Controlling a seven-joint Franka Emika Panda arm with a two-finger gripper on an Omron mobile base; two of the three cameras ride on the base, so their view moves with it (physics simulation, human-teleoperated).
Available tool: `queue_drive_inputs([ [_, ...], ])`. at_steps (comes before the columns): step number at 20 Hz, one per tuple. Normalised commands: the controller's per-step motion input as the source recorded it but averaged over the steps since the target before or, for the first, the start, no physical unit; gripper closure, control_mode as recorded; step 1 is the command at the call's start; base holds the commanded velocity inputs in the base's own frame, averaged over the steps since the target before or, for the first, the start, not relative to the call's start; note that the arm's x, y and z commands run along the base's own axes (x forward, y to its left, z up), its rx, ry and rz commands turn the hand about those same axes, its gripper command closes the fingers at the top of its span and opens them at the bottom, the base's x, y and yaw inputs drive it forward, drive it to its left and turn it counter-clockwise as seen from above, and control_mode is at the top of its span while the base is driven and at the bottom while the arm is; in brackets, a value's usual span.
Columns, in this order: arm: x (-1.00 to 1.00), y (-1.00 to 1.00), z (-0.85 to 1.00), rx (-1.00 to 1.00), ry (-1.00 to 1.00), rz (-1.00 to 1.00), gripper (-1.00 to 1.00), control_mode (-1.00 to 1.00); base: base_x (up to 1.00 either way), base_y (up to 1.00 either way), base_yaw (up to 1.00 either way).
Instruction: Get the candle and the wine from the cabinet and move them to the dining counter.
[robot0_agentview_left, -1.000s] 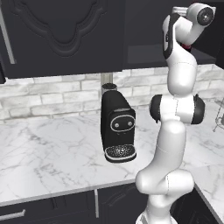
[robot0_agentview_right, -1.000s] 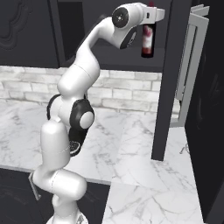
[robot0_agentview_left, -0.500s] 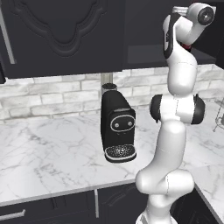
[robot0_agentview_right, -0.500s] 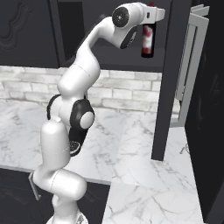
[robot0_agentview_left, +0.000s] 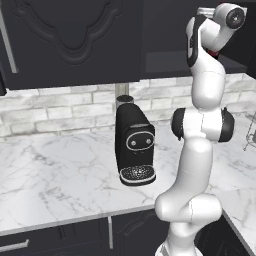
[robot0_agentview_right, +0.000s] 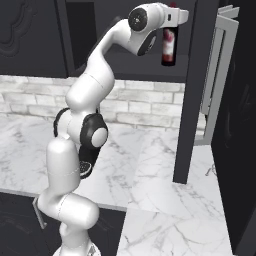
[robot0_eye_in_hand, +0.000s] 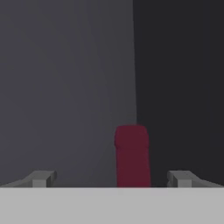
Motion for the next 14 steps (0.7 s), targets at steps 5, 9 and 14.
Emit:
queue_drive_inputs([
  [5,0.00,0.00,-0.07,0.00,0.00,0.00,-1.00,-1.00,0.00,0.00,0.00],
  [9,0.00,0.00,-0.12,0.00,0.00,0.00,-1.00,-1.00,0.00,0.00,0.00],
  [14,0.00,0.00,-0.11,0.00,0.00,0.00,-1.00,-1.00,0.00,0.00,0.00],
])
